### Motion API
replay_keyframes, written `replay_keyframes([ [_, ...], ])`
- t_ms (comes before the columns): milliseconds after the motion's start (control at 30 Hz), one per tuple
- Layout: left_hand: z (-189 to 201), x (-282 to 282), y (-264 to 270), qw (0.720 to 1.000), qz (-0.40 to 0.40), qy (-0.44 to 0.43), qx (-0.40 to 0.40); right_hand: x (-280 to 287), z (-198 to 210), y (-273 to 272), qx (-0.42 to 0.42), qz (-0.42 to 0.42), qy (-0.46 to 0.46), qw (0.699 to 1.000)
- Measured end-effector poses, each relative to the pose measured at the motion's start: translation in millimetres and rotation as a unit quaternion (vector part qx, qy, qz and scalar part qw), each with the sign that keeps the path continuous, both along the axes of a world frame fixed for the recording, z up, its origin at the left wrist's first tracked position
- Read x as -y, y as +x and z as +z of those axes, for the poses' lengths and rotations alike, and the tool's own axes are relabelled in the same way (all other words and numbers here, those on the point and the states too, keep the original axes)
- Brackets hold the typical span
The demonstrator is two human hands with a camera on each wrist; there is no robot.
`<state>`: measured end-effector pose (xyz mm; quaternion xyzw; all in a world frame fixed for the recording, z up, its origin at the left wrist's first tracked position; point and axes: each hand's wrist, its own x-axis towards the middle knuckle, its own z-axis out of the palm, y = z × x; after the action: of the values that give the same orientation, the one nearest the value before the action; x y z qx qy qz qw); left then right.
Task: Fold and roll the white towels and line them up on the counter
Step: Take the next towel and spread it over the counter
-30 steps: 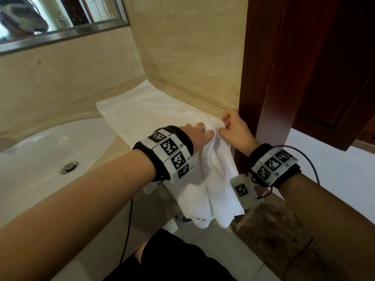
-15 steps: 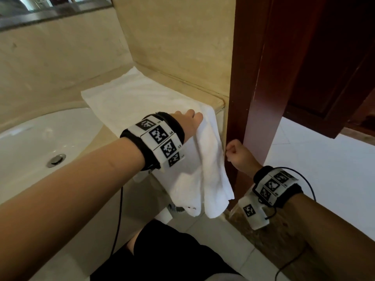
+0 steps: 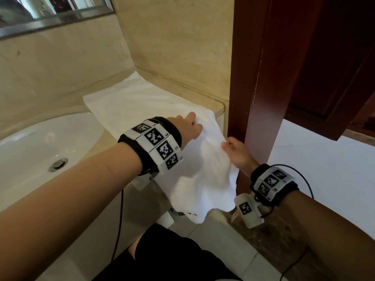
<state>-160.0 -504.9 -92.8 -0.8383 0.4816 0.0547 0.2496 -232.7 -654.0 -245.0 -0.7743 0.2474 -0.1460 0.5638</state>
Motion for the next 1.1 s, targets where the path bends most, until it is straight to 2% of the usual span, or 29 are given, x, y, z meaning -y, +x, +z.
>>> replay_keyframes([
  [67, 2, -4, 5, 0.999, 0.015, -0.035, -0.028, 0, 2, 3, 0.042, -0.037, 0.035, 0.998],
  [167, 8, -6, 16, 0.997, 0.046, -0.017, -0.057, -5, 16, 7, 0.07, -0.002, 0.093, 0.993],
  [267, 12, -6, 29, 0.988, 0.075, 0.011, -0.133, -7, 38, 23, 0.11, -0.035, 0.043, 0.992],
  [333, 17, -9, 37, 0.976, 0.091, -0.009, -0.199, -10, 59, 37, 0.118, -0.078, -0.02, 0.99],
  [400, 25, -15, 51, 0.947, 0.133, -0.069, -0.286, -14, 78, 51, 0.115, -0.087, -0.11, 0.983],
  [467, 32, -25, 73, 0.904, 0.204, -0.135, -0.351, -24, 103, 62, 0.124, -0.072, -0.196, 0.97],
  [533, 34, -38, 94, 0.875, 0.266, -0.188, -0.358, -35, 128, 78, 0.149, -0.045, -0.2, 0.967],
  [600, 32, -53, 117, 0.852, 0.316, -0.231, -0.346, -46, 150, 100, 0.158, 0.005, -0.138, 0.978],
  [733, 24, -88, 160, 0.814, 0.376, -0.296, -0.329, -59, 175, 151, 0.096, 0.103, -0.06, 0.988],
  [867, 16, -115, 187, 0.778, 0.421, -0.333, -0.327, -67, 180, 203, 0.0, 0.127, -0.002, 0.992],
  [967, 11, -124, 200, 0.762, 0.439, -0.338, -0.335, -70, 175, 238, -0.078, 0.13, 0.015, 0.988],
  [1033, 8, -131, 219, 0.728, 0.46, -0.366, -0.353, -74, 172, 265, -0.108, 0.127, 0.001, 0.986],
  [1100, 5, -134, 234, 0.681, 0.484, -0.41, -0.365, -76, 169, 288, -0.124, 0.124, -0.006, 0.984],
])
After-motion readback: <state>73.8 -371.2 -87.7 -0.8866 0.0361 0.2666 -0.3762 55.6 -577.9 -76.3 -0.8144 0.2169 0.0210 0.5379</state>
